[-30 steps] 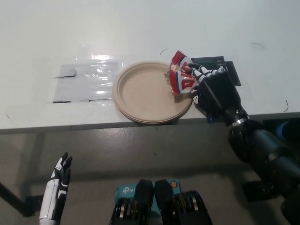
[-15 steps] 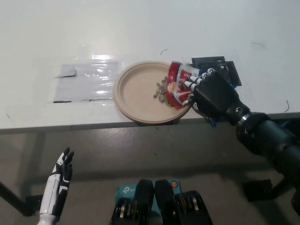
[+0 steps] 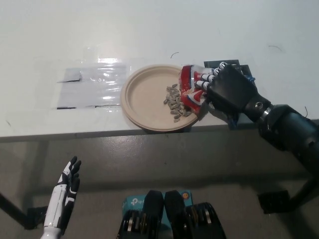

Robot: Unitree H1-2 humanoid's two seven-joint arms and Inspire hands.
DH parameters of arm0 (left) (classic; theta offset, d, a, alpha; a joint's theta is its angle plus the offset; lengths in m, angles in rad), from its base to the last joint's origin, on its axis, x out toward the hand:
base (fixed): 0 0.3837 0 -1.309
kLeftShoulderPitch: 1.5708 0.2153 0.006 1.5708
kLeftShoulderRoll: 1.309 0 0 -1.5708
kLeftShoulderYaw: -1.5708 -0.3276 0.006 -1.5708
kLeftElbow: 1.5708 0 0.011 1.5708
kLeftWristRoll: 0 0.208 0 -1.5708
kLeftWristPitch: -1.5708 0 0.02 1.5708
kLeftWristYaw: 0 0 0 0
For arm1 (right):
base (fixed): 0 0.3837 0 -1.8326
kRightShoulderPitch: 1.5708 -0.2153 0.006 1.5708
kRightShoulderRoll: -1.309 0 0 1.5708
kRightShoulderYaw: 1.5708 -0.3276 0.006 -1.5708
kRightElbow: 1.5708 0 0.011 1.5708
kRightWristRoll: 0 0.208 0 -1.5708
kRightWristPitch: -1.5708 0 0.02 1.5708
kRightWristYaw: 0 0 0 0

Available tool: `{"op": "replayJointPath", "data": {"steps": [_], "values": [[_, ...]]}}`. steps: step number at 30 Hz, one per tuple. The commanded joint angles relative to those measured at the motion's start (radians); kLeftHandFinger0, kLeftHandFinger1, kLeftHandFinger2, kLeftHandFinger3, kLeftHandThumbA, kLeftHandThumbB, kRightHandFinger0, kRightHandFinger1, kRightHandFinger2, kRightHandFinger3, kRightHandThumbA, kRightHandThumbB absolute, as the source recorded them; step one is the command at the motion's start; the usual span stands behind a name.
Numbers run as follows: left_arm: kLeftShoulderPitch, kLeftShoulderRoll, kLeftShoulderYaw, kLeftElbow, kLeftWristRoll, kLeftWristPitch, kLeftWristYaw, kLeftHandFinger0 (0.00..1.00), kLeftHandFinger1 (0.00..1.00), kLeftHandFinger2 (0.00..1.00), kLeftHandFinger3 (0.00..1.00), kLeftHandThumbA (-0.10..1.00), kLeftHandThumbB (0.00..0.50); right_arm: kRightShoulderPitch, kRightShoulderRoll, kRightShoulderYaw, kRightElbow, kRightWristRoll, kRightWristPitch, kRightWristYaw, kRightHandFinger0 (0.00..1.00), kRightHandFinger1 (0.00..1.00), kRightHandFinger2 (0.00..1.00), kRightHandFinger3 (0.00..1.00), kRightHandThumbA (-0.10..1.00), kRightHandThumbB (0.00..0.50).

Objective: The robot picks up a small bag of sunflower seeds on the right hand side and take it to the empty plate on the left hand side then pours some sunflower seeds on to the plate.

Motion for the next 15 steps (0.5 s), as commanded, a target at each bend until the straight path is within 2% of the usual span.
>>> {"op": "replayJointPath", "data": {"steps": [1,2,3,4,5,6,7,8,9,10,11,13,14,15], "values": [[-0.016,0.02,-0.005,-0.029,0.01,-0.019,-0.014,1.0,1.0,1.0,1.0,1.0,0.001,-0.054,-0.017,-0.04,-0.019,0.006,-0.015,-0.045,0.0,0.0,0.17,0.07,-0.1,0.258],[-0.015,0.02,-0.004,-0.029,0.008,-0.017,-0.014,1.0,1.0,1.0,1.0,1.0,0.001,-0.053,-0.017,-0.045,-0.02,0.004,-0.008,-0.044,0.0,0.03,0.17,0.07,-0.1,0.254],[-0.014,0.023,-0.006,-0.027,0.009,-0.02,-0.017,1.0,1.0,1.0,1.0,1.0,0.0,-0.046,-0.014,-0.061,-0.021,0.016,-0.011,-0.045,0.0,0.0,0.16,0.07,-0.1,0.247],[-0.014,0.024,-0.006,-0.026,0.009,-0.021,-0.017,1.0,1.0,1.0,1.0,1.0,0.0,-0.04,-0.008,-0.086,-0.021,0.041,-0.018,-0.022,0.0,0.04,0.31,0.12,-0.1,0.221],[-0.012,0.024,-0.006,-0.029,0.009,-0.018,-0.018,1.0,1.0,1.0,1.0,1.0,0.0,-0.038,-0.006,-0.1,-0.022,0.05,-0.025,-0.016,0.0,0.1,0.5,0.18,-0.1,0.21],[-0.011,0.024,-0.007,-0.032,0.009,-0.014,-0.018,1.0,1.0,1.0,1.0,1.0,0.0,-0.028,-0.002,-0.125,-0.032,0.085,-0.039,-0.022,0.0,0.16,0.67,0.23,-0.1,0.229],[-0.01,0.022,-0.006,-0.032,0.009,-0.015,-0.016,1.0,1.0,1.0,1.0,1.0,0.0,-0.02,0.003,-0.146,-0.039,0.105,-0.041,-0.019,0.0,0.19,0.73,0.27,-0.1,0.218],[-0.009,0.022,-0.006,-0.032,0.009,-0.013,-0.015,1.0,1.0,1.0,1.0,1.0,0.007,-0.015,0.006,-0.16,-0.044,0.125,-0.041,-0.01,0.0,0.24,0.81,0.37,-0.1,0.2],[-0.009,0.021,-0.006,-0.033,0.01,-0.009,-0.015,1.0,1.0,1.0,1.0,1.0,0.01,-0.007,0.012,-0.18,-0.049,0.152,-0.041,-0.001,0.0,0.25,0.81,0.46,-0.1,0.182],[-0.009,0.021,-0.006,-0.034,0.011,-0.007,-0.015,1.0,1.0,1.0,1.0,1.0,0.011,-0.002,0.016,-0.193,-0.05,0.162,-0.041,0.0,0.0,0.24,0.8,0.5,-0.1,0.18],[-0.003,0.02,-0.009,-0.035,0.017,-0.014,-0.013,1.0,1.0,1.0,1.0,1.0,0.011,0.01,0.024,-0.217,-0.058,0.195,-0.041,0.01,0.0,0.25,0.78,0.59,-0.1,0.16],[-0.003,0.021,-0.01,-0.033,0.019,-0.02,-0.013,1.0,1.0,1.0,1.0,1.0,0.009,0.017,0.028,-0.235,-0.062,0.209,-0.041,0.02,0.0,0.25,0.78,0.65,-0.1,0.158],[0.001,0.022,-0.01,-0.036,0.031,-0.023,-0.007,1.0,1.0,1.0,1.0,1.0,0.009,0.032,0.044,-0.274,-0.058,0.255,-0.041,0.033,0.0,0.22,0.74,0.64,-0.1,0.08],[0.002,0.022,-0.009,-0.036,0.034,-0.024,-0.005,1.0,1.0,1.0,1.0,1.0,0.007,0.035,0.048,-0.286,-0.057,0.268,-0.041,0.045,0.0,0.22,0.75,0.66,-0.1,0.07]]}}
